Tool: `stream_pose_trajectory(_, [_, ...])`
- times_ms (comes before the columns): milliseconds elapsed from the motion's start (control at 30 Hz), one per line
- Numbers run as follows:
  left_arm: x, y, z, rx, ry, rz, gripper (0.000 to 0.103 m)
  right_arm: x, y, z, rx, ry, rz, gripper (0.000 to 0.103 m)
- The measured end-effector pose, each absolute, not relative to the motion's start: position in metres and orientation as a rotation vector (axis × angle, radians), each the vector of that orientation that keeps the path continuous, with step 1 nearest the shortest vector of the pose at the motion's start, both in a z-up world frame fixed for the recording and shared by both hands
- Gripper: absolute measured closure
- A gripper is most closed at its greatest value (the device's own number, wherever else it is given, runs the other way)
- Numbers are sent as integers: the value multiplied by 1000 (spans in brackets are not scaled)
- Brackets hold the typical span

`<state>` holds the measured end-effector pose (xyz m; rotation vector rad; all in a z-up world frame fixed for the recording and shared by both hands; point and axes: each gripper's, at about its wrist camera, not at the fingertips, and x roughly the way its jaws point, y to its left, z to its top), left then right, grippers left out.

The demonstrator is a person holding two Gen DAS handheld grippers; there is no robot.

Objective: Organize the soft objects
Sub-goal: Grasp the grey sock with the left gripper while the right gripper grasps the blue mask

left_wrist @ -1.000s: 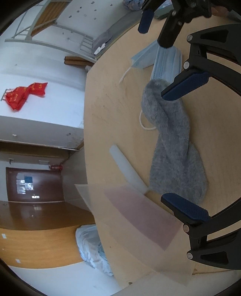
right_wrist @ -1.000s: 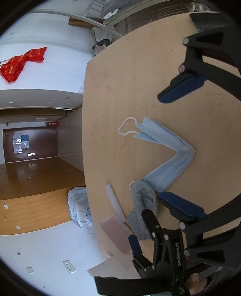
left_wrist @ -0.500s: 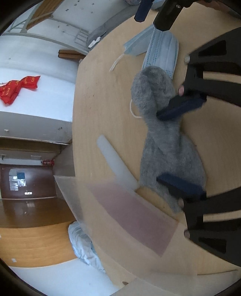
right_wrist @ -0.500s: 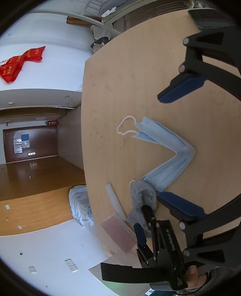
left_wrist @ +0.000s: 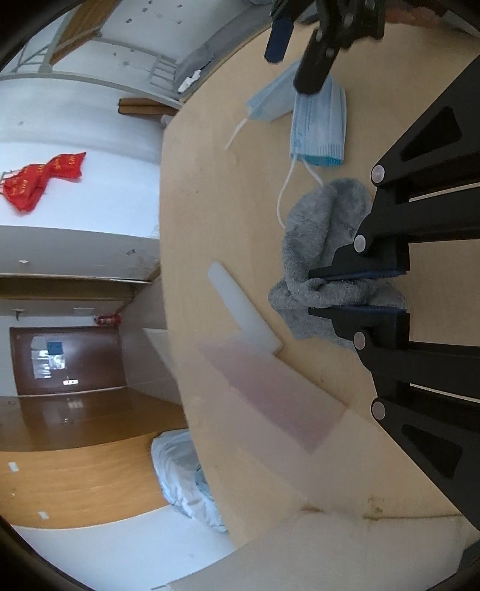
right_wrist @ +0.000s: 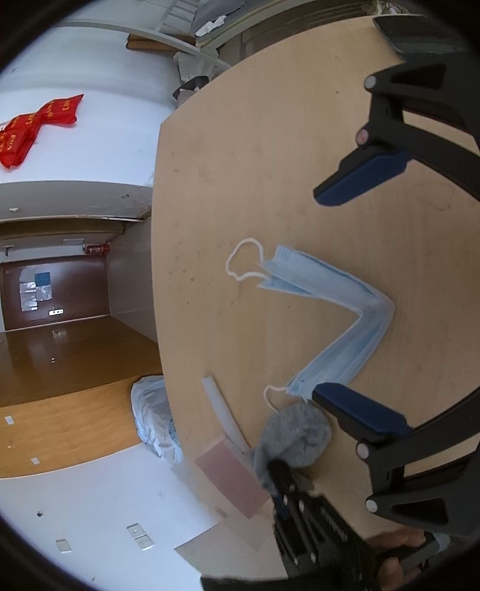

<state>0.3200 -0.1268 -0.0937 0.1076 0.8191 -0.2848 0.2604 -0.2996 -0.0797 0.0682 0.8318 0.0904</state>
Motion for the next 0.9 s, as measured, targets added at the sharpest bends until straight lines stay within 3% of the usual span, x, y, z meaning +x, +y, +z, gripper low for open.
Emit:
stream_pose_trajectory(133, [313, -122, -85, 89, 800, -303, 91, 264, -295, -84, 40, 843, 61, 5])
stream_pose_trajectory(233, [309, -119, -82, 83, 787, -303, 91, 267, -291, -89, 23, 869, 65, 24])
stream_pose_trajectory(300, [307, -119, -82, 78, 786, -310, 91, 268, -290, -93, 27, 890, 62, 50])
stream_pose_trajectory(500, [298, -113, -78, 71, 773, -312, 91, 265, -295, -94, 57, 912, 71, 84])
stream_pose_trajectory(900, [273, -104, -55, 44, 731, -308, 91, 233, -289, -60, 78, 827, 111, 86])
